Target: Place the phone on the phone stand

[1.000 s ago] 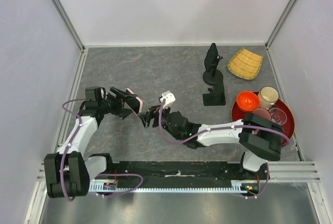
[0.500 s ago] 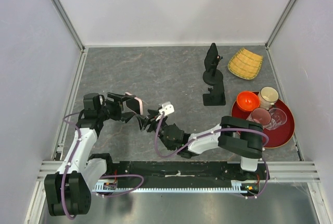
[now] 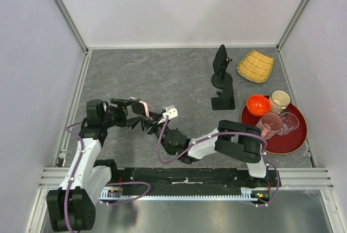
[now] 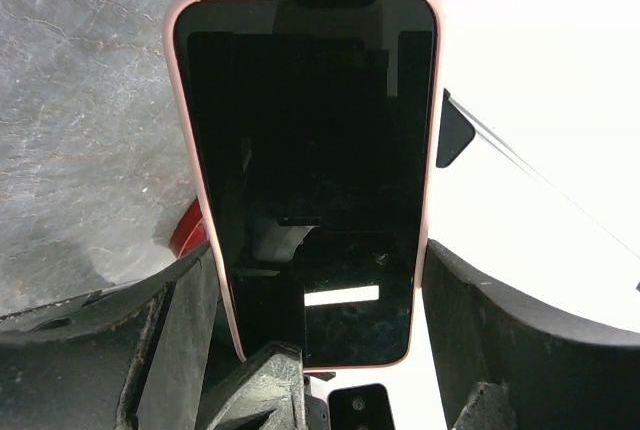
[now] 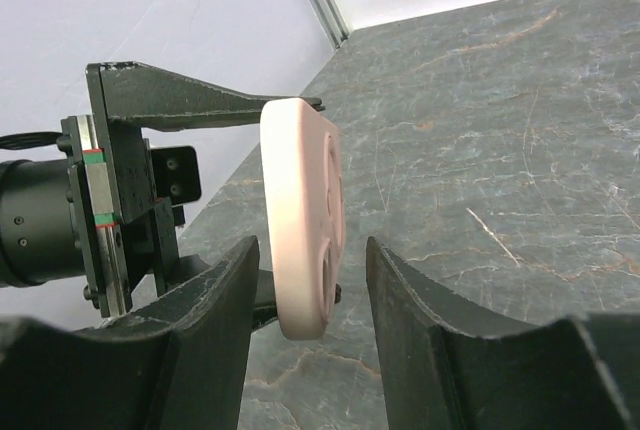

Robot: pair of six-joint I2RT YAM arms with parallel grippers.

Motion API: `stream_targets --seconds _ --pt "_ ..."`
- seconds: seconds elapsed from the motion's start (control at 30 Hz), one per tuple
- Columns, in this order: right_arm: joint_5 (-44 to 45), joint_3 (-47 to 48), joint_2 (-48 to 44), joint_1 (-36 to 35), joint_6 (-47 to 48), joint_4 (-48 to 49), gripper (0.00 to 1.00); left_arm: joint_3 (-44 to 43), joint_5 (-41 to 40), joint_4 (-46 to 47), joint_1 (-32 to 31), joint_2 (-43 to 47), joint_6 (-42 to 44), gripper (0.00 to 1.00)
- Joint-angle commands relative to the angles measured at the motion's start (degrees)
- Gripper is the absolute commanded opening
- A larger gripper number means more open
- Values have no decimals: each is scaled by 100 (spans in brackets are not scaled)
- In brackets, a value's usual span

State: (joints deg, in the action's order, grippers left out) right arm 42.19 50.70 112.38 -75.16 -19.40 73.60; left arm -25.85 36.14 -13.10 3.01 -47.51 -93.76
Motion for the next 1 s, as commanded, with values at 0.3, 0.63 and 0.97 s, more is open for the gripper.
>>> stream_targets --seconds 0.3,0.63,0.97 --pt "499 380 92 -26 472 287 0 -88 296 352 -46 330 -345 6" --pt "353 -815 -2496 834 587 -2090 0 -588 1298 440 -46 49 1797 95" --pt "-1169 448 -5181 3223 683 -8683 0 -1851 1871 275 -54 -758 4416 95"
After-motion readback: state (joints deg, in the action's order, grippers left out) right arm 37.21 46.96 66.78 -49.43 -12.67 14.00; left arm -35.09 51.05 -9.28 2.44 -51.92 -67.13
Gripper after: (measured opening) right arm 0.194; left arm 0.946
